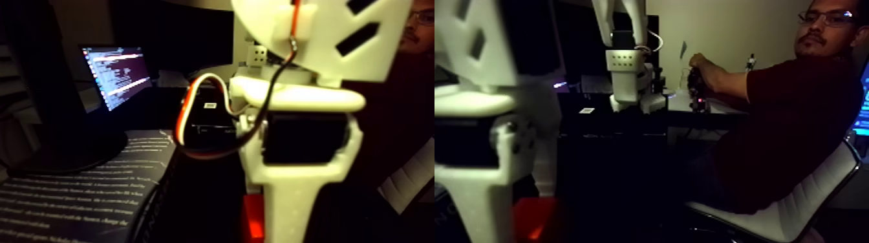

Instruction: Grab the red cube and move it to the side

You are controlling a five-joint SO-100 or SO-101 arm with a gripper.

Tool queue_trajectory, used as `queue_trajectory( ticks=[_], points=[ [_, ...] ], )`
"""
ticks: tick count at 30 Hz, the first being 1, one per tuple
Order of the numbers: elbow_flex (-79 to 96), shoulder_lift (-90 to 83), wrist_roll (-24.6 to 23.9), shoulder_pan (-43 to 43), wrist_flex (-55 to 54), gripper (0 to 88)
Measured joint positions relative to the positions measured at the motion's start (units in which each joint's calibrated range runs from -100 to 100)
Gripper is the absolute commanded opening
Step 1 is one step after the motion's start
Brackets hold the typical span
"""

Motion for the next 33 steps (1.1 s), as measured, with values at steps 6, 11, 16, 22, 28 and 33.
queue_trajectory(
  ticks=[6, 11, 16, 22, 28, 33],
  points=[
    [0.0, 0.0, 0.0, -0.5, 0.0, 24.9],
    [0.0, 0.0, 0.0, -0.5, 0.0, 21.5],
    [0.0, 0.0, 0.0, -0.5, 0.0, 5.2],
    [0.0, 0.0, 0.0, -0.5, 0.5, 1.1],
    [0.0, 0.0, 0.0, -0.5, 1.3, 1.5],
    [-1.0, 0.0, 0.0, -0.6, 4.8, 1.5]
  ],
)
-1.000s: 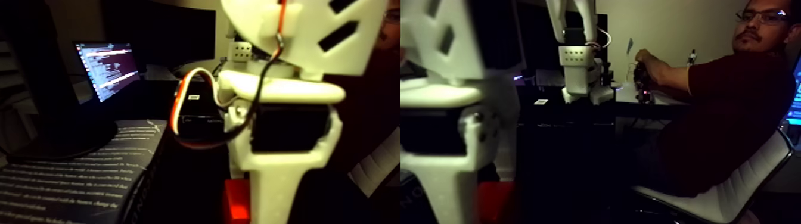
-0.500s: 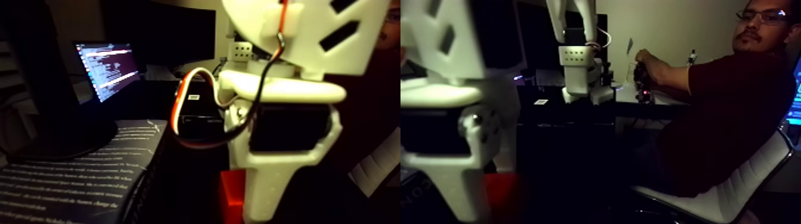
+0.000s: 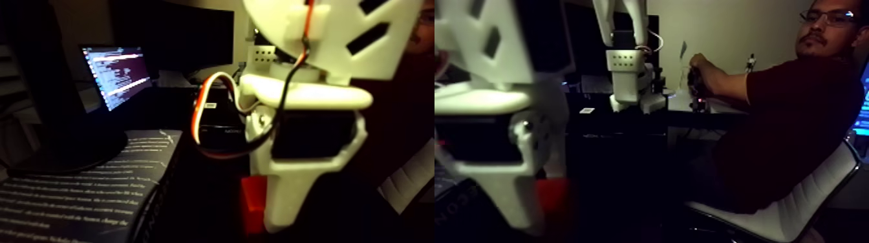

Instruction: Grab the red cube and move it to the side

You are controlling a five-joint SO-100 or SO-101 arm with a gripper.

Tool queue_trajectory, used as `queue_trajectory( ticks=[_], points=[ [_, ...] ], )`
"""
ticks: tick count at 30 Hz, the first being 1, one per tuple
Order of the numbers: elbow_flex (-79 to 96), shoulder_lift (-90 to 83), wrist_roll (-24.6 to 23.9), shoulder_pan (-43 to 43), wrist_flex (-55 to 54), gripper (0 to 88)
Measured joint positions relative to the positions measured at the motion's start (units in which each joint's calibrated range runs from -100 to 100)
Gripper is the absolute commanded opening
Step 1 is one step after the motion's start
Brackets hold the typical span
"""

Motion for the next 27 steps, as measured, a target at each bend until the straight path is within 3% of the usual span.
queue_trajectory(
  ticks=[19, 27],
  points=[
    [-1.3, -30.0, 1.4, 0.1, 17.5, 1.5],
    [-1.3, -32.4, 4.1, 10.6, 17.0, 1.5]
  ],
)
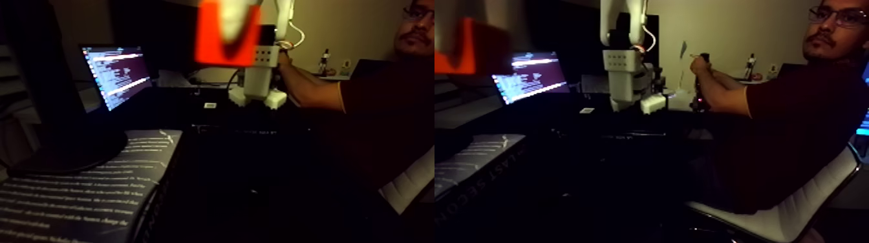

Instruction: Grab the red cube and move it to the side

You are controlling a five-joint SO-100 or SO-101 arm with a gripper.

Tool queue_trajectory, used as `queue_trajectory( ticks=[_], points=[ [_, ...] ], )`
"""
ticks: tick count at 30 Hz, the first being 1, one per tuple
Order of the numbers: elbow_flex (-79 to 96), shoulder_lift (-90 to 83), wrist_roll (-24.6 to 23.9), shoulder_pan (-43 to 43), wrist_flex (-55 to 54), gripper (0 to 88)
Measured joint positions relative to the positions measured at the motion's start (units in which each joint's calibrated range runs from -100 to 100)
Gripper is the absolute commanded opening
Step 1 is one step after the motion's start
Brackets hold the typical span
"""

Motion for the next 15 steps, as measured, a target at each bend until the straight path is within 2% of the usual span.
queue_trajectory(
  ticks=[6, 15],
  points=[
    [0.0, 0.0, 2.6, 6.6, 0.1, 1.5],
    [0.0, 8.4, 2.7, 8.3, 2.0, 1.5]
  ],
)
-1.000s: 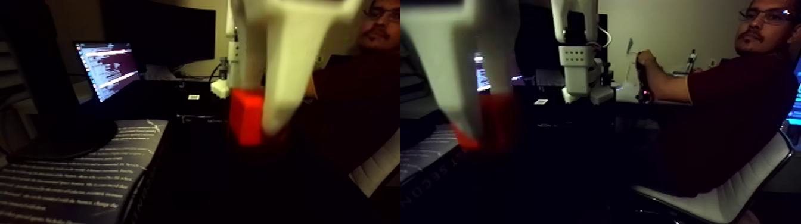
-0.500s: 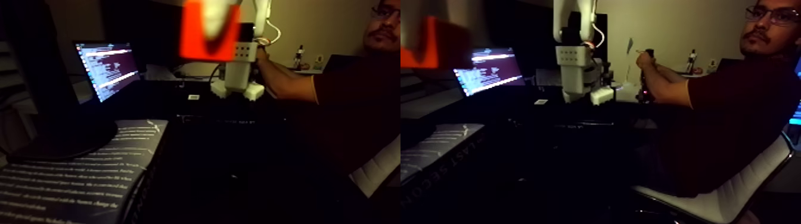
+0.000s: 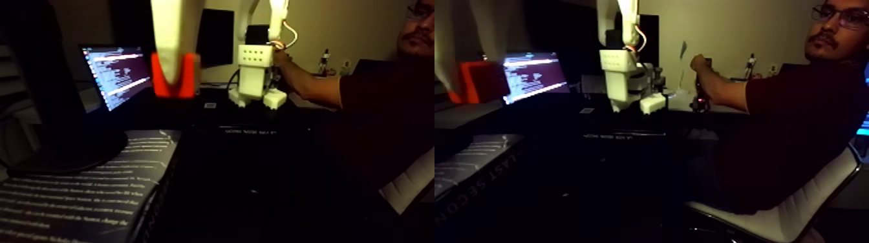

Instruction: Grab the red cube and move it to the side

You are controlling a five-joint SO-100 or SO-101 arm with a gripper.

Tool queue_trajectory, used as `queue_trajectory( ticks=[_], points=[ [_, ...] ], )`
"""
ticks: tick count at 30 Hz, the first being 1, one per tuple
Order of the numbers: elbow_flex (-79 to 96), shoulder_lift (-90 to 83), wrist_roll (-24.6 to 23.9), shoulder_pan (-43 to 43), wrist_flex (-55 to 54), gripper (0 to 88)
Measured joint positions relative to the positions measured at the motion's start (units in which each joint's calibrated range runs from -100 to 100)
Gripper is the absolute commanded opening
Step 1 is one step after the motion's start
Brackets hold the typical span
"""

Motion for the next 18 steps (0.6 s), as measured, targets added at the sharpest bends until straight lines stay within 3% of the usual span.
queue_trajectory(
  ticks=[18],
  points=[
    [-5.9, 15.1, -0.1, 5.3, -9.1, 1.5]
  ],
)
